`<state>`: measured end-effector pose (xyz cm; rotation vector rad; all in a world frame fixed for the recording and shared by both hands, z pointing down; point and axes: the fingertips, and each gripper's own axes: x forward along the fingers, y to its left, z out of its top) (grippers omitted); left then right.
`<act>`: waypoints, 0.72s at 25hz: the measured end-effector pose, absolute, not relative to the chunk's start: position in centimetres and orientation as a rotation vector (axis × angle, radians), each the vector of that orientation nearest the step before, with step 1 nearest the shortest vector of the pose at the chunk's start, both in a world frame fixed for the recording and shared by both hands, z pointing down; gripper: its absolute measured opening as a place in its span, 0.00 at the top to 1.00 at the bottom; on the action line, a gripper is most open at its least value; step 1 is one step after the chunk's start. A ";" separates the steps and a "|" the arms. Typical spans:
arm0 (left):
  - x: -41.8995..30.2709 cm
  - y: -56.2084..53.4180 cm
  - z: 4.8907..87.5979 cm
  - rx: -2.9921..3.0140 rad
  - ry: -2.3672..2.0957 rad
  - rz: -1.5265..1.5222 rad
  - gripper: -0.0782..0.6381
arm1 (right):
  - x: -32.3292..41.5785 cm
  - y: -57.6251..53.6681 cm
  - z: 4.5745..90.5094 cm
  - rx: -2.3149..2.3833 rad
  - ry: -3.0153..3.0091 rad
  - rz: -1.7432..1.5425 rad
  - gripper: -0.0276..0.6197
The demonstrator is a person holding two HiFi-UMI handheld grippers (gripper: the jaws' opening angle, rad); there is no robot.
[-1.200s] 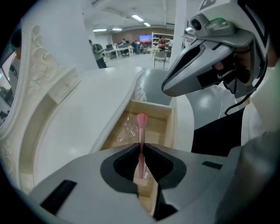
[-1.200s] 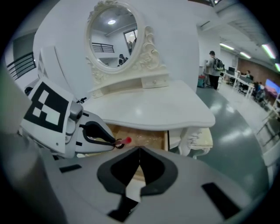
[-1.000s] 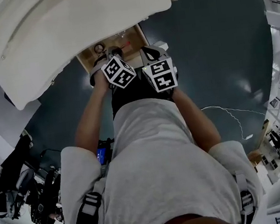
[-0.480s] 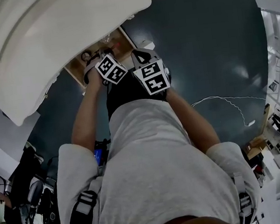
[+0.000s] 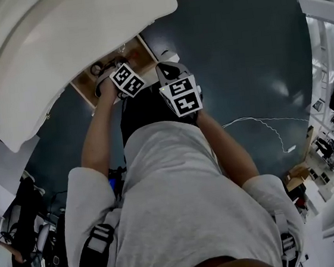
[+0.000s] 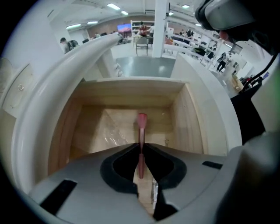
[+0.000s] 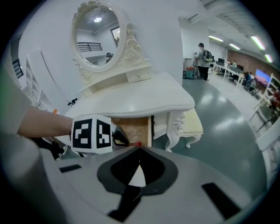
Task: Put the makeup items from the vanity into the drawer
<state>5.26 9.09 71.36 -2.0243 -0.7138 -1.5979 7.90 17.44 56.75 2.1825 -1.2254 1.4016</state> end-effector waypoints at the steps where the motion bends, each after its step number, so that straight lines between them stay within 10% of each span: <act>1: 5.2 9.1 71.4 -2.027 -0.714 -1.601 0.82 | 7.8 17.4 56.8 2.180 -1.226 1.403 0.93; 18: 5.3 7.9 69.3 -2.161 -0.590 -1.550 0.82 | 7.8 15.6 56.8 2.126 -1.292 1.349 0.93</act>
